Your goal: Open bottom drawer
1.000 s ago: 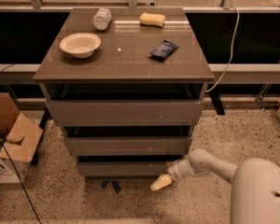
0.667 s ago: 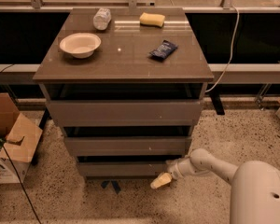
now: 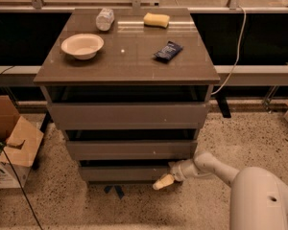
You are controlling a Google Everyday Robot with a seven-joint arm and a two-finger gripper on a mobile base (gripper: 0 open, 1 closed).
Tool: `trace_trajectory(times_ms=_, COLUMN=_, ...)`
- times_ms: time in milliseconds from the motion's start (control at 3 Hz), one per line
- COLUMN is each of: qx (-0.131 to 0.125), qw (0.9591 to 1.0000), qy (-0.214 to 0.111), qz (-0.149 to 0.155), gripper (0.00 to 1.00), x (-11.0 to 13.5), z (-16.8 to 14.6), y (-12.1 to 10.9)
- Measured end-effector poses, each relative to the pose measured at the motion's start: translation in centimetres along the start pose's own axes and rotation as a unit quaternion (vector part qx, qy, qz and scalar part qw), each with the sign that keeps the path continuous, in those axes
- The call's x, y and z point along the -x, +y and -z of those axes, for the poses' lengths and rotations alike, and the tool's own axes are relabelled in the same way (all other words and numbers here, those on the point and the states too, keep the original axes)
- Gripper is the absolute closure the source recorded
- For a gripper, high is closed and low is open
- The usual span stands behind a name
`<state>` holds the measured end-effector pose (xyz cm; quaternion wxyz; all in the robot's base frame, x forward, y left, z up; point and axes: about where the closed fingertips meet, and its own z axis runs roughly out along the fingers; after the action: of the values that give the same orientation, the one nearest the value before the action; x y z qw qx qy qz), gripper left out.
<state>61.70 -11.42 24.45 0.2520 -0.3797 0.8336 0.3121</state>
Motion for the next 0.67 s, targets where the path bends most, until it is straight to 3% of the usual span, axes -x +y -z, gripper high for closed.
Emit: trace_trajectory(times_ms=667, qx=0.008, qw=0.9999, qy=0.001, qz=-0.01, gripper=0.0, x=0.2, z=-2.6, y=-1.9)
